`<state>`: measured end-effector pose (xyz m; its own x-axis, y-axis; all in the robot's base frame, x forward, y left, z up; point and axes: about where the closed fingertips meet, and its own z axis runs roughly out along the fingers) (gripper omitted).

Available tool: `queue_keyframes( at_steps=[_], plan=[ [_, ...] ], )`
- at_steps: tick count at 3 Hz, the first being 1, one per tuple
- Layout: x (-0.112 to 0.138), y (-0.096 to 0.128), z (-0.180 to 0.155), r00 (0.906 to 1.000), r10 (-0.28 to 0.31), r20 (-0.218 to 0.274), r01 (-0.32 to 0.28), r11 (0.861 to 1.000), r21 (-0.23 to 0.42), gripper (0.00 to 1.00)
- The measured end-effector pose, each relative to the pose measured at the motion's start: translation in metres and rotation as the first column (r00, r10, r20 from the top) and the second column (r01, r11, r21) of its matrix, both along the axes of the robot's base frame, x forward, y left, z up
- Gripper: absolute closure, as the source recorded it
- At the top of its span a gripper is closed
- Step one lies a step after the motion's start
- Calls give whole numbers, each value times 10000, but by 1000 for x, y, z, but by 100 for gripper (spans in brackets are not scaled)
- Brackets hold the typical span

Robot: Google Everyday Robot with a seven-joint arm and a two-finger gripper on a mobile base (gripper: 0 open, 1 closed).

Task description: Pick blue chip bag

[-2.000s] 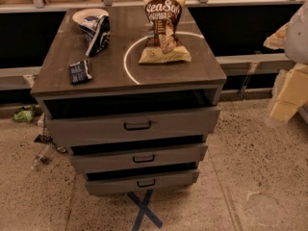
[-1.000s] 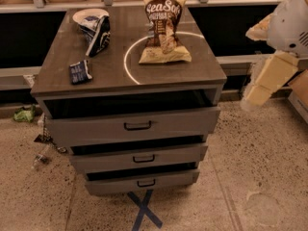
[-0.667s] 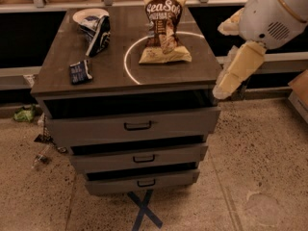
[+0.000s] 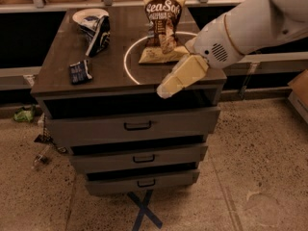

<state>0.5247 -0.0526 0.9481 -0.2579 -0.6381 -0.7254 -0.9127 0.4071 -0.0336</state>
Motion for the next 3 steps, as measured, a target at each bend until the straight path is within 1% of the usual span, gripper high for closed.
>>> queue_keyframes(
  at_steps=[1,2,3],
  plan=[
    [12,0,8,9987,-233,459,228,9997,114,0],
    [11,0,9,9988,-205,446,201,9998,96,0],
    [19,9,16,9960,-534,717,493,9971,581,0]
  ],
)
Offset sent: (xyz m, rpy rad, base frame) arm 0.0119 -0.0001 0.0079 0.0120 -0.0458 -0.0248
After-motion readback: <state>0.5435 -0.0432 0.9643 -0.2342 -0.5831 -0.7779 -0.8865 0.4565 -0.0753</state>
